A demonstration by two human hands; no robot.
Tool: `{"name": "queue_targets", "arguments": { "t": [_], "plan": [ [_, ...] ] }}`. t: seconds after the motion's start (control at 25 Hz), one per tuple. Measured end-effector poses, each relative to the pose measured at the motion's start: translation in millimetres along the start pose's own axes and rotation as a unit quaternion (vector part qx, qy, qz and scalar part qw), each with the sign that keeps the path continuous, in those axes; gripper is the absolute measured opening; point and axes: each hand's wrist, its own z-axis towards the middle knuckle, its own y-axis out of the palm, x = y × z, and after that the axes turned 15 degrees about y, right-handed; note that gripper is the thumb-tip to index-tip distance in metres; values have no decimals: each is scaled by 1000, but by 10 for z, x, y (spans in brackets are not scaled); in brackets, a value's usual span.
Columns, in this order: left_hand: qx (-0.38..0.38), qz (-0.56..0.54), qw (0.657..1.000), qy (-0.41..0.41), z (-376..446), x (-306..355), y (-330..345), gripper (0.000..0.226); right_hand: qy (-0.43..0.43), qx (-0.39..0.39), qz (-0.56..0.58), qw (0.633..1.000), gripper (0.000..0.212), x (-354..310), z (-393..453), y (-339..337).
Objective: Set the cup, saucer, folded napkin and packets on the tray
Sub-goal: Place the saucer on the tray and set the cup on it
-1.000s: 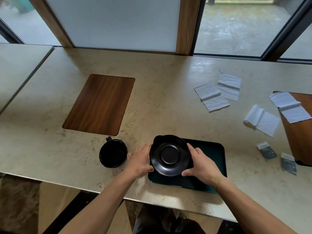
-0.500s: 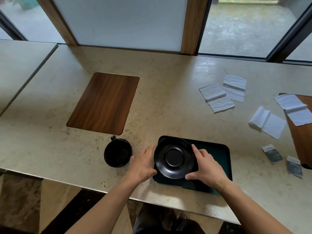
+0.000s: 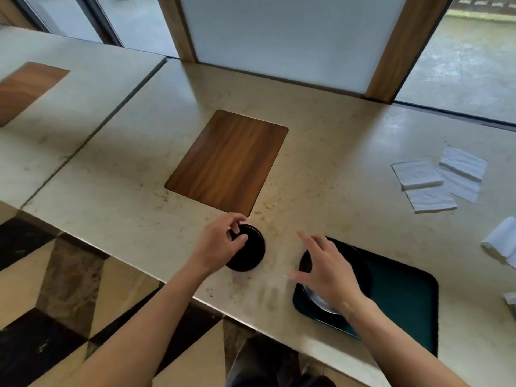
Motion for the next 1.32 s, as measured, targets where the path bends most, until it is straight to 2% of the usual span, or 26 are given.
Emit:
{"name": "queue_targets", "arguments": {
  "t": [0.08,0.16,0.32,0.4,0.52,0.8,0.96,1.08,1.16,1.32],
  "plan": [
    [6,27,999,-39,18,-232,-129,30,-6,-41,11,999,95,-231,101,74],
    [-20,46,996,-76,-6,-441,-178,32,-4,-82,-2,997,98,-427,220,135],
    [-139,1,983,-122,-48,-635,-98,39,18,-115,-20,993,100,-681,328,308],
    [-176,-2,978,-114,-13,-659,-48,36,29,-120,-15,992,98,-737,333,404],
    [-180,25,980,-81,31,-664,-19,30,42,-129,-11,991,102,-747,342,480],
    [-183,71,979,-51,172,-417,58,20,54,-115,59,990,96,-525,297,321],
    [-138,-12,988,-67,325,1,251,4,75,-65,120,988,98,-200,188,-32],
    [-110,-64,990,-69,424,386,460,7,78,-2,141,987,100,37,46,-267],
    [-116,-84,987,-67,465,604,596,7,87,21,146,985,100,212,-51,-404],
    [-166,-153,971,-84,427,867,823,10,101,15,154,983,103,556,-210,-557]
  ]
}}
